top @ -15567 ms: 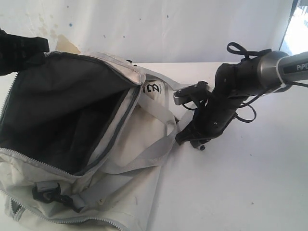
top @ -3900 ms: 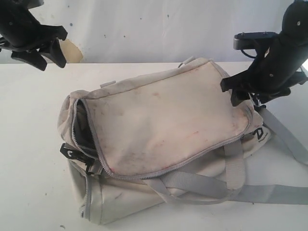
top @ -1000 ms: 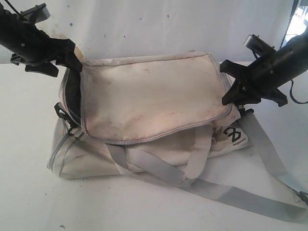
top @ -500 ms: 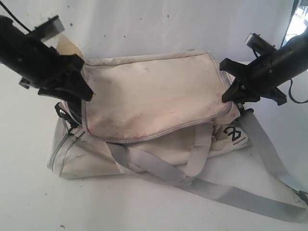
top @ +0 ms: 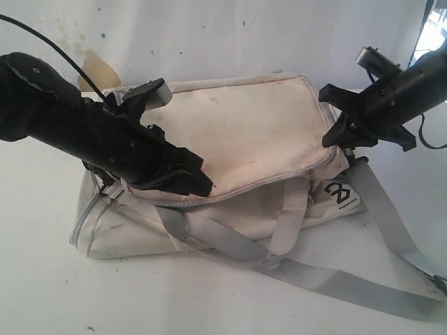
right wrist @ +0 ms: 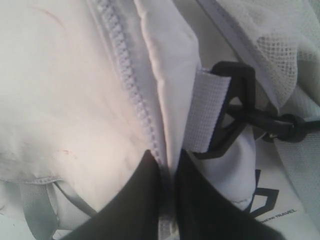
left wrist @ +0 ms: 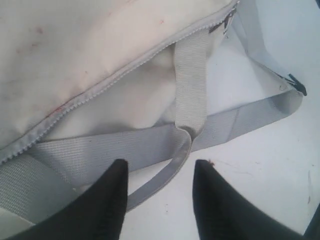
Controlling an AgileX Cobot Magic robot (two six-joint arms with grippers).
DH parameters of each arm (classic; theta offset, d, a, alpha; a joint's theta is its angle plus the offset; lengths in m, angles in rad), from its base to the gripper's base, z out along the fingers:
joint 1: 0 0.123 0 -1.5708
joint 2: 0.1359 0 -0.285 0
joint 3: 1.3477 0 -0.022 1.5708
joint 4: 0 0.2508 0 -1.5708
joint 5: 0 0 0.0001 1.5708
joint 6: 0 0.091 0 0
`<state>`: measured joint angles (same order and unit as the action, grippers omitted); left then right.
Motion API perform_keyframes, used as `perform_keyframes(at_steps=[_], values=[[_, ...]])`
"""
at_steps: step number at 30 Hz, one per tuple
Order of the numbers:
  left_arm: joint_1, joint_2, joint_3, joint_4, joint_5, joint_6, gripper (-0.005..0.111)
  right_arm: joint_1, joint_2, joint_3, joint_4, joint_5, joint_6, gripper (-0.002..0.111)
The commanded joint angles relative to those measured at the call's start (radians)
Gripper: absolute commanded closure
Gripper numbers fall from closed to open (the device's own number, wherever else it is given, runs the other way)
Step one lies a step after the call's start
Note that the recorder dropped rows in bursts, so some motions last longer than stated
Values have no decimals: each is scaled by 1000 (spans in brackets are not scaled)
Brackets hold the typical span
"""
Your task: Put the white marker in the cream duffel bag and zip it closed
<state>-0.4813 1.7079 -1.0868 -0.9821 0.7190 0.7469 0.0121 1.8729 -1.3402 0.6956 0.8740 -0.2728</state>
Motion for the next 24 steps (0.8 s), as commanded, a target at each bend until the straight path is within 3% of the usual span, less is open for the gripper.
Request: perform_keyframes(at_steps=[1,6,9,12,14,19,24], values=[[-32,-6,9,-32,7,18,64,-3,-4,4,3,-19,-13,108],[-32,2,9,-47,-17,56,64,-3,-4,4,3,15,-17,108],[-57,40,9,-239,-47,258,64,-3,-4,4,3,11,-16,108],[-123,96,9,-555,-36,581,64,-3,-4,4,4,13,-16,108],[-160,123,9,-659,-36,732,64,-3,-4,4,4,13,-16,108],[-196,179,9,-762,-35,870,64,-3,-4,4,4,7,-16,108],[-210,239,-21,-762,-34,907,64,-3,-4,4,4,7,-16,108]])
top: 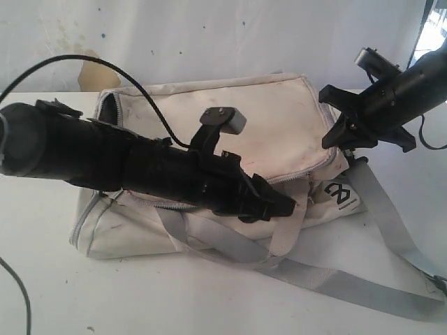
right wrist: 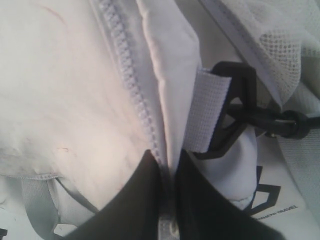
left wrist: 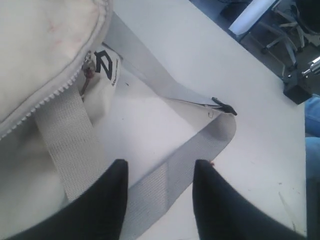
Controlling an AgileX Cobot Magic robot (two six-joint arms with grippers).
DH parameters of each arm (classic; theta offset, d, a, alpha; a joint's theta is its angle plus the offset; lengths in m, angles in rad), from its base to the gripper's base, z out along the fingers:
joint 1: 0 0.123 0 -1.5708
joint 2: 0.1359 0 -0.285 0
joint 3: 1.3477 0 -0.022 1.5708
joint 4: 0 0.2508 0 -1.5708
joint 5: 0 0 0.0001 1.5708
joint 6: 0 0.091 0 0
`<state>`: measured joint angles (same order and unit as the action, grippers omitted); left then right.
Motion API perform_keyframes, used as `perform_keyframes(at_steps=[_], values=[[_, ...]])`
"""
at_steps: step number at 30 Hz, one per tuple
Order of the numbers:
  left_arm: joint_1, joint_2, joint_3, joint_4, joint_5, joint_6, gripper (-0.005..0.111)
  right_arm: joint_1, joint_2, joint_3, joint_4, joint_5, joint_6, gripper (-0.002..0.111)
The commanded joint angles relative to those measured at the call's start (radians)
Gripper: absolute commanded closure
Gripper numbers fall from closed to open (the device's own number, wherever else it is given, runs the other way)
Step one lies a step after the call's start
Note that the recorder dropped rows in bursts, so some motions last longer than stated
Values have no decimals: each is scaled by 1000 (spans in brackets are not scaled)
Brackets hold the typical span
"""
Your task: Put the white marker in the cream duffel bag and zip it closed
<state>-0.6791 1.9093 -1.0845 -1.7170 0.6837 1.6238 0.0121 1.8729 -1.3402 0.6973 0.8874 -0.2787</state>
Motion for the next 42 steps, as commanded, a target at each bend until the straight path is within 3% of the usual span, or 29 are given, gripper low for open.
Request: perform_keyframes(at_steps=[1,18,22,28,33,42], values=[[-12,50,-34,-27,8,30,64,-3,-4,4,2,-6,-10,108],[-12,237,-275,-27,15,109,64,-3,-4,4,51,-14,-10,108],[-12,245,-298,-27,8,129,64,-3,-4,4,205,12,-10,108],[-12,245,-324,-27,8,160,64,-3,-4,4,213,23,-12,108],[-12,245,-324,-27,-118,160,64,-3,-4,4,213,23,-12,108],[-12,245,-324,-27,-46,41,64,-3,-4,4,211,23,-17,108]])
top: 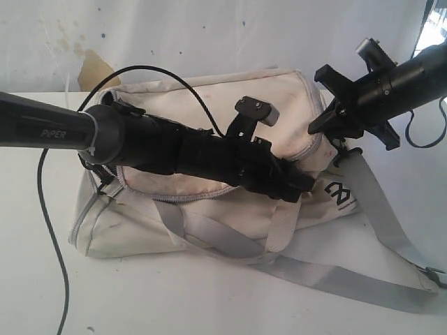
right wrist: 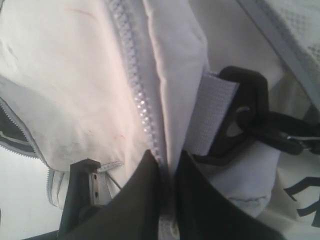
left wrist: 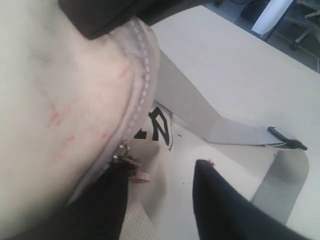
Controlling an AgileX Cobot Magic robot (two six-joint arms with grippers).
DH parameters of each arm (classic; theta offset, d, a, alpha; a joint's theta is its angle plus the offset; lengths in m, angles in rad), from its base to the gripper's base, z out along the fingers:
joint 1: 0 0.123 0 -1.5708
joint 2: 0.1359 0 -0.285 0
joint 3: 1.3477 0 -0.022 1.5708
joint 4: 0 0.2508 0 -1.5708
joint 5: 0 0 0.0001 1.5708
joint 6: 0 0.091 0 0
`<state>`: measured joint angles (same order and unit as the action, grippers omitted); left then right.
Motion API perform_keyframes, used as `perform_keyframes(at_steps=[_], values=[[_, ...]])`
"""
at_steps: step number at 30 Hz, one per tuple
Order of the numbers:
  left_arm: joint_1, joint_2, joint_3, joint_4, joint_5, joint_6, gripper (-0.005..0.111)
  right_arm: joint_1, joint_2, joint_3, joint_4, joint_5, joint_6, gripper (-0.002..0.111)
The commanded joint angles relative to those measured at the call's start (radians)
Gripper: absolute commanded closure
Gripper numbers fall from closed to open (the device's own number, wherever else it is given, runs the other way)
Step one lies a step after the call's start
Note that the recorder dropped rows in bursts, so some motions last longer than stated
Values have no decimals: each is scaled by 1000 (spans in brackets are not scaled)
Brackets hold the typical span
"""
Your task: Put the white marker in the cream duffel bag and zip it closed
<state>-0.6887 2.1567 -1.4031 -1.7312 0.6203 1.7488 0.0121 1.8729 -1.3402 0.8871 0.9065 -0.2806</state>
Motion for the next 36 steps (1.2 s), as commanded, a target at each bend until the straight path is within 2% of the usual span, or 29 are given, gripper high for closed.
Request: perform_keyframes(at_steps=[1,3,6,17,23,30,36], values=[[-3,-3,-6,-13,-1,-111,64,-3,-4,4,21,4,-24,108],[-3,-3,-6,-13,-50,-181,64,-3,-4,4,21,4,-30,108],[-3,-3,-6,-13,-47,-252,64,-3,-4,4,23,4,-30,108],[-3,6,-12,-13,-46,-250,64,-3,-4,4,28,4,-30,108],[-3,72,-79,-13,-13,-267,64,-3,-4,4,30,12,-30,108],[0,108,-134,-13,-36,-288,64,-3,-4,4,35,12,-30,108],[0,113,-145,-13,37,-286,64,-3,-4,4,35,5,-32,108]])
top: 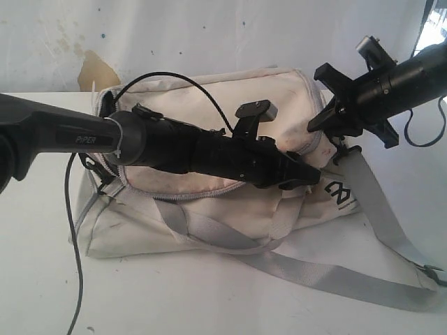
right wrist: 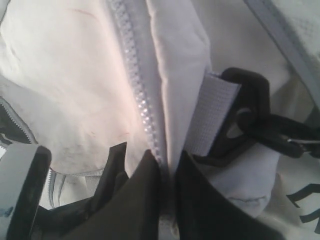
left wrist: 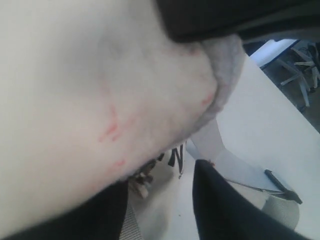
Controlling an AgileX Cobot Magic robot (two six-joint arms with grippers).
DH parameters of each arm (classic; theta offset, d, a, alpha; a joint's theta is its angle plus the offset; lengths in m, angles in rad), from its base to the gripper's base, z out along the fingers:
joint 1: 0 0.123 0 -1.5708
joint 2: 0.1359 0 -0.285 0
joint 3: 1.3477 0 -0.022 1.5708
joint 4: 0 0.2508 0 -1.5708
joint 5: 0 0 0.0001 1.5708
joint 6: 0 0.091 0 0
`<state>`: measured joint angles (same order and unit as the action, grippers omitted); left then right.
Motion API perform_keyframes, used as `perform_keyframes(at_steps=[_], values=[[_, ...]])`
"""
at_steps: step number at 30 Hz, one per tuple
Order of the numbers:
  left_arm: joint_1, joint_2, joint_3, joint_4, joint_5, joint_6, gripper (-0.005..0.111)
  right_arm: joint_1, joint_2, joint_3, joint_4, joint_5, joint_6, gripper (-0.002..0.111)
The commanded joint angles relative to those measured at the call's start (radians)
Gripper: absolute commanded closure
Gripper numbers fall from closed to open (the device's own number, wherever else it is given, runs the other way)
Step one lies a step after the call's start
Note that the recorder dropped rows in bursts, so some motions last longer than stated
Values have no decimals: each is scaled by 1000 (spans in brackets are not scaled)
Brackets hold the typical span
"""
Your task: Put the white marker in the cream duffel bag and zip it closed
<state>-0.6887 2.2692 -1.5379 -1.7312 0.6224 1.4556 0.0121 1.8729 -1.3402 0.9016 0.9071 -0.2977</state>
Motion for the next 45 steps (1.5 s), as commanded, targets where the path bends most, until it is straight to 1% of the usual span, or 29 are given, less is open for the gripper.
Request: perform_keyframes(at_steps=[1,3,5,8,13,19,21,23,25,30,32,34,35,39,40,42,45], values=[[0,5,-10,-13,30,10,64,-3,-4,4,20,5,-14,108],[0,15,-10,-13,14,14,64,-3,-4,4,20,7,-14,108],[0,25,-11,-13,47,12,65,-3,-4,4,20,7,-14,108],[-6,44,-27,-13,85,12,71,-3,-4,4,20,7,-14,108],[-6,47,-69,-13,24,4,84,-3,-4,4,20,7,-14,108],[-6,47,-65,-13,-147,-26,84,-3,-4,4,20,5,-15,108],[-6,47,-65,-13,-148,-51,84,-3,-4,4,20,5,-15,108],[-6,47,-67,-13,-106,-55,84,-3,-4,4,20,5,-15,108],[-10,47,-68,-13,-85,-55,81,-3,-4,4,20,5,-17,108],[-12,47,-68,-13,-170,-51,58,-3,-4,4,20,9,-17,108],[-12,47,-68,-13,-179,-51,57,-3,-4,4,20,9,-17,108],[-12,47,-68,-13,-178,-58,62,-3,-4,4,20,9,-17,108],[-12,47,-68,-13,-170,-58,68,-3,-4,4,20,9,-17,108],[-12,47,-68,-13,-140,-58,101,-3,-4,4,20,3,-17,108],[-12,47,-68,-13,-129,-52,107,-3,-4,4,20,3,-17,108],[-12,47,-68,-13,-81,-42,107,-3,-4,4,20,3,-17,108],[-10,45,-68,14,35,-43,107,-3,-4,4,18,4,-29,108]])
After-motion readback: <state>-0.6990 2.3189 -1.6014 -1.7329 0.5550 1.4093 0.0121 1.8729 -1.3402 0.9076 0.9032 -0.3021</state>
